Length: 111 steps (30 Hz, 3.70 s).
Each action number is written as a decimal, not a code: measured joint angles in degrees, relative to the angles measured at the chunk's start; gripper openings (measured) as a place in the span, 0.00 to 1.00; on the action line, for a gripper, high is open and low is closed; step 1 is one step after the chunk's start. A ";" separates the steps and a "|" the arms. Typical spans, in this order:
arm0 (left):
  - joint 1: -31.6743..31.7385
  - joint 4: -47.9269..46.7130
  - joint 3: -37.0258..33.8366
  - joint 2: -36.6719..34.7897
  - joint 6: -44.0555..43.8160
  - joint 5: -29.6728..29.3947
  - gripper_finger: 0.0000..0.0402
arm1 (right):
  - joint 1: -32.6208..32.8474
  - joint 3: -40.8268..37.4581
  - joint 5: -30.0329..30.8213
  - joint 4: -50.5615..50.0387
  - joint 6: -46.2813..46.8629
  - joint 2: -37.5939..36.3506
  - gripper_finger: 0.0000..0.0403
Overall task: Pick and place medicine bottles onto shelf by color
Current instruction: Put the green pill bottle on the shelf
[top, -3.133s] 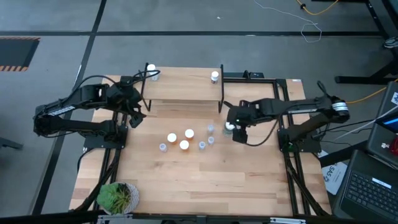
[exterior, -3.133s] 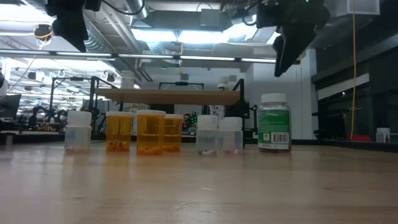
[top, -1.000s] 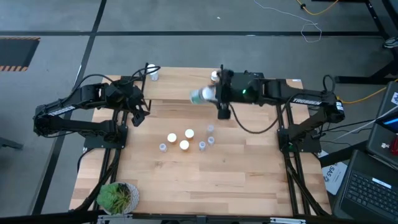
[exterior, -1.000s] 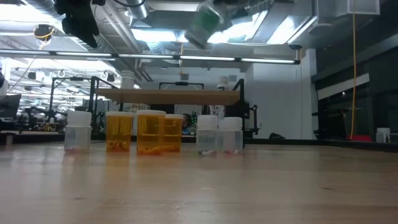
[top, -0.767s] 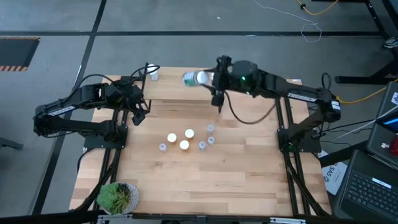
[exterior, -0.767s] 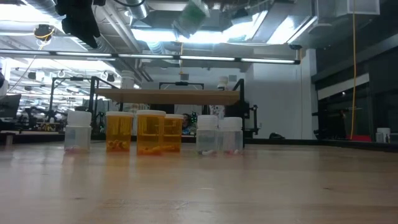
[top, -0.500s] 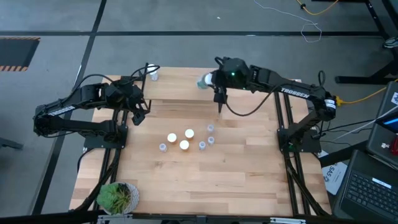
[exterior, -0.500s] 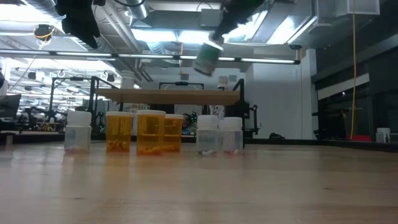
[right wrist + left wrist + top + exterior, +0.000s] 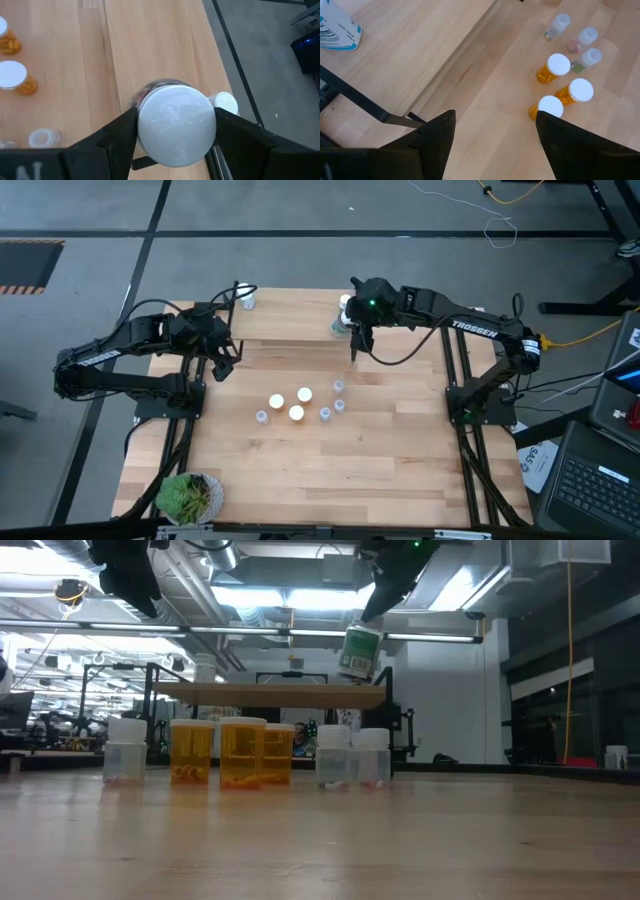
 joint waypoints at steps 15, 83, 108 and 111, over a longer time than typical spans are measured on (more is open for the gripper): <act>0.00 0.00 0.00 0.00 -0.02 0.00 0.68 | 0.00 0.00 1.23 2.94 -2.27 -0.07 0.67; 0.02 -0.70 -0.02 -0.02 0.06 -0.02 0.68 | -0.09 -8.70 11.37 25.82 19.83 7.45 0.12; 0.02 -0.68 -0.02 -0.01 0.09 -0.04 0.68 | -5.50 -8.68 6.90 31.08 18.39 8.22 0.12; 0.02 -0.67 -0.02 -0.01 0.08 -0.04 0.68 | -5.64 -8.68 6.83 31.84 18.34 8.48 0.12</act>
